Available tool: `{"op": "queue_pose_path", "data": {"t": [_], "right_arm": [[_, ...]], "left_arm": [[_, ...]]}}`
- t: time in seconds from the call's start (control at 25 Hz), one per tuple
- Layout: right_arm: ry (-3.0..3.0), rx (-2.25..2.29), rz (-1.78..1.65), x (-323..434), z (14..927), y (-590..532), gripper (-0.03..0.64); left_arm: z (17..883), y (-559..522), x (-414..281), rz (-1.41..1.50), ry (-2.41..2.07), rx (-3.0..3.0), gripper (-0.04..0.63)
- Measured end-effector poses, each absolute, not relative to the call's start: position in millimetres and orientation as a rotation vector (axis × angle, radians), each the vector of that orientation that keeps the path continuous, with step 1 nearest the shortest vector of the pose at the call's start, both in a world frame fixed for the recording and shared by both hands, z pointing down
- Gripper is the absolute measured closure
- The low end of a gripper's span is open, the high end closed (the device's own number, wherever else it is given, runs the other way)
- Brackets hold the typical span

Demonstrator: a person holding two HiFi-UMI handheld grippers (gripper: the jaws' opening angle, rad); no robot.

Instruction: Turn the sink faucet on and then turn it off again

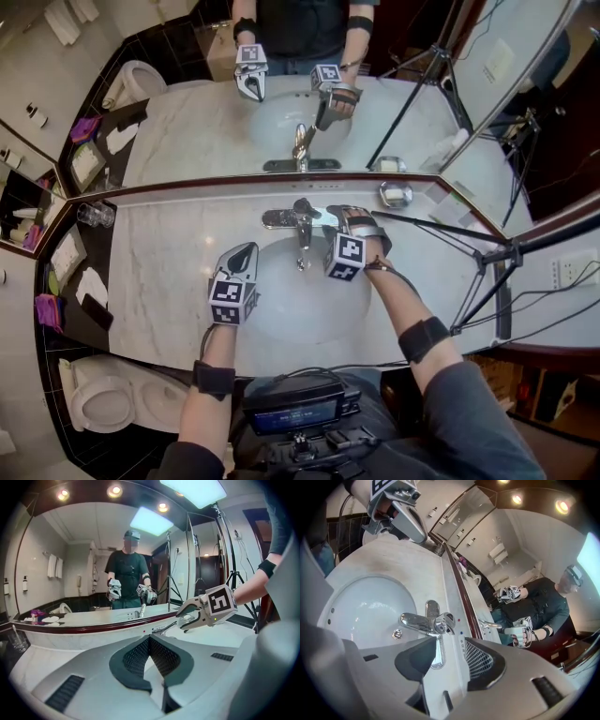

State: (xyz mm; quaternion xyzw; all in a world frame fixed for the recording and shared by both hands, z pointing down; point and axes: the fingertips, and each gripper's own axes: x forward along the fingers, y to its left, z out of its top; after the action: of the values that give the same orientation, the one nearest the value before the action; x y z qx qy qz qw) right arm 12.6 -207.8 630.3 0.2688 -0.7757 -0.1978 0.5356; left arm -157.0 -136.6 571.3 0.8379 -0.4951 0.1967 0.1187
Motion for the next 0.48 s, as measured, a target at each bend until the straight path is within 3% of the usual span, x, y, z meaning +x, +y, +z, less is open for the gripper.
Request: {"op": "queue_pose_path", "data": {"t": [0.48], "right_arm": [[-2.108,1.036,-0.09,43.3,585.7,-183.5,0.556]], "left_arm": [[561.4,-134.0,-166.4,0.509,-1.474,2.426,0.595]]}}
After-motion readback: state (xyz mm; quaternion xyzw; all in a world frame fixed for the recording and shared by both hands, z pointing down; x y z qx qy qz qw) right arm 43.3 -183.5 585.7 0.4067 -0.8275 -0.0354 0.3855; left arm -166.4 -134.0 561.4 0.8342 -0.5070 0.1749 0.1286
